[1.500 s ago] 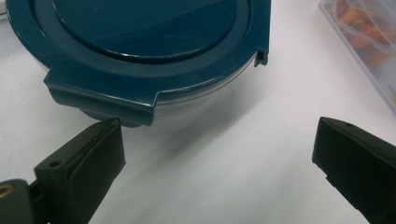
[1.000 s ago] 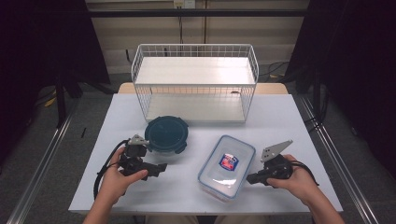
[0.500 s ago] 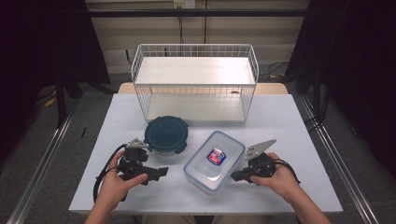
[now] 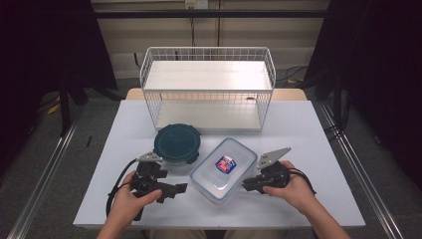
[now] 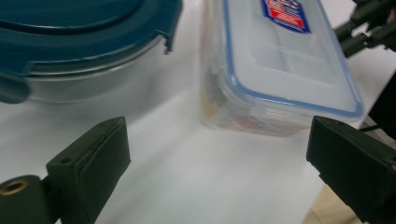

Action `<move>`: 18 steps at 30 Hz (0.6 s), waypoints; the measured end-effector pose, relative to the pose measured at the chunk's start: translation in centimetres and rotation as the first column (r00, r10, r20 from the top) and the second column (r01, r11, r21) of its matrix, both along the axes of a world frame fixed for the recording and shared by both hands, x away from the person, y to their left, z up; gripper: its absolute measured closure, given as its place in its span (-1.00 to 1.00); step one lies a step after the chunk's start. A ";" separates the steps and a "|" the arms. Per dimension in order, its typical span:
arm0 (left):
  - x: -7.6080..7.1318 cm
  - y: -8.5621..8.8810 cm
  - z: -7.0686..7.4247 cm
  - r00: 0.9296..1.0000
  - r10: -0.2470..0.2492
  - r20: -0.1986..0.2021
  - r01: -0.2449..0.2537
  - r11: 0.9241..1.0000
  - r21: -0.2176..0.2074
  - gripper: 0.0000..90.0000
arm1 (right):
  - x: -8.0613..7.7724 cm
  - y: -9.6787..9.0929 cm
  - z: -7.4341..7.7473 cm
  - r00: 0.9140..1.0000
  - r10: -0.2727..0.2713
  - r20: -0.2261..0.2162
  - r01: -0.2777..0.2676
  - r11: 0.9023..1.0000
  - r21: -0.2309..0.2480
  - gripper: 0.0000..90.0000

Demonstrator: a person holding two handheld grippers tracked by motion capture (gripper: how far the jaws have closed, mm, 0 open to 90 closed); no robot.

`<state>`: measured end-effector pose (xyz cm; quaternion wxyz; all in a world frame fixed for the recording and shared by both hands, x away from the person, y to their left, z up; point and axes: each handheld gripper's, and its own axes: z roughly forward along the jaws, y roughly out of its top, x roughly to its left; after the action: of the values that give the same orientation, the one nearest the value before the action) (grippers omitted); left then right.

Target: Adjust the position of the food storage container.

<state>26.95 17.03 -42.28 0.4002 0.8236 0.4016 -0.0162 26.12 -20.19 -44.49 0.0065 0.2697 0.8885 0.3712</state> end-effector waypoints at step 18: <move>-0.3 -2.2 -1.0 0.995 0.004 -0.099 -0.014 0.995 -0.101 -0.75 | 1.4 -5.3 2.6 0.949 -0.313 -0.026 0.314 0.939 0.137 -0.34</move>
<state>26.61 14.84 -43.25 0.4211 0.7985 0.4234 -0.0754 27.52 -25.51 -41.92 0.0450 0.4082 0.8060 0.4263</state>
